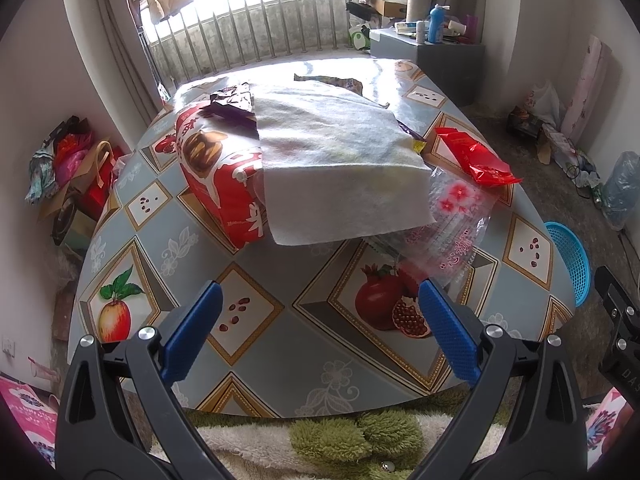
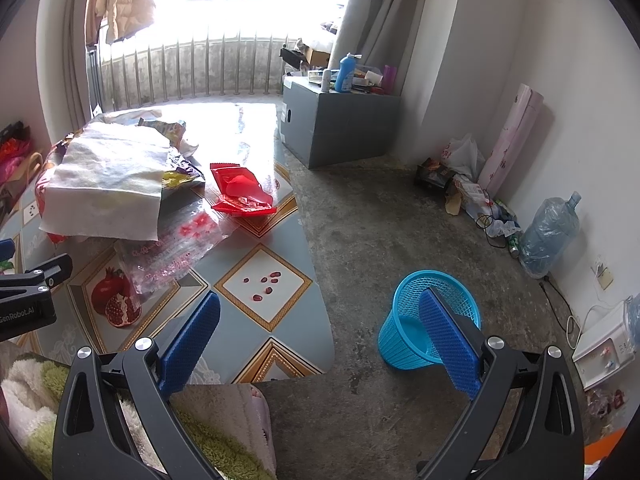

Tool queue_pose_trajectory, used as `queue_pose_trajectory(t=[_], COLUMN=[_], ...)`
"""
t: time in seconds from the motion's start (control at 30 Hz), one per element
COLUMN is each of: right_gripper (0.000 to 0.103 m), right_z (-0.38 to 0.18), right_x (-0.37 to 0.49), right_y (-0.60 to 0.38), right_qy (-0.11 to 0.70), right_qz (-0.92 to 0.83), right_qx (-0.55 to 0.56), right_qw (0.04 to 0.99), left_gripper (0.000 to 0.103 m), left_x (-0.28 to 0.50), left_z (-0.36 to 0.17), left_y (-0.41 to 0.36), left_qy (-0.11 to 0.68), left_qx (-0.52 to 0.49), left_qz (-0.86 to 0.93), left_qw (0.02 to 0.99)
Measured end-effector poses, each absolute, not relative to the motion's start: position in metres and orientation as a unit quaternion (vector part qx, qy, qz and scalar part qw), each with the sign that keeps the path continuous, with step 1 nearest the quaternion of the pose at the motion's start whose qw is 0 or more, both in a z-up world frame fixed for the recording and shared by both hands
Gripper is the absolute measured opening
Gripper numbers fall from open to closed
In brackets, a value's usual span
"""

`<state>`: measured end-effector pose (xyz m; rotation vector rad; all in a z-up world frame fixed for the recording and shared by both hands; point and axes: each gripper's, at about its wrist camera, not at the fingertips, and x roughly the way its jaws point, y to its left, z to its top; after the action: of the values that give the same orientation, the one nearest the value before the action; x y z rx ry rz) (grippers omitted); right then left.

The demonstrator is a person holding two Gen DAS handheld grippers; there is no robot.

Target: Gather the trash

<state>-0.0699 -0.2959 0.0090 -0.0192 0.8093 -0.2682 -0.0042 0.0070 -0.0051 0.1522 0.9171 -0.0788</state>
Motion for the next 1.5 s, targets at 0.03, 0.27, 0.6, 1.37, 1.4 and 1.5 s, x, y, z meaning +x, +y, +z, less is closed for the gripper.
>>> queue_pose_trajectory(t=[0.03,0.27,0.6,1.37,1.4,1.5], right_gripper=[0.097,0.097,0.097,0.097,0.097,0.097], right_z=[0.011,0.011,0.006,0.001,0.001,0.000], right_x=[-0.069,-0.062,-0.049,0.021,0.025,0.031], right_y=[-0.297,-0.293,-0.290,-0.286,-0.285,-0.285], right_qy=[0.392,0.393,0.393,0.365,0.366,0.368], right_qz=[-0.130,-0.128,-0.122,-0.067,-0.064,-0.057], right_qx=[-0.009,-0.007,0.005,0.058,0.057,0.056], right_qw=[0.910,0.911,0.911,0.927,0.927,0.926], left_gripper=[0.094,0.094,0.094,0.094,0.094,0.094], left_x=[-0.004,0.001,0.013,0.072,0.074,0.078], left_z=[-0.005,-0.007,-0.013,0.023,0.025,0.029], left_y=[0.007,0.016,0.027,0.068,0.072,0.077], left_qy=[0.442,0.446,0.458,0.341,0.333,0.325], left_qx=[0.073,0.064,0.046,0.051,0.044,0.033], left_qz=[-0.038,-0.034,-0.028,-0.165,-0.172,-0.179], left_qw=[0.893,0.892,0.887,0.924,0.926,0.928])
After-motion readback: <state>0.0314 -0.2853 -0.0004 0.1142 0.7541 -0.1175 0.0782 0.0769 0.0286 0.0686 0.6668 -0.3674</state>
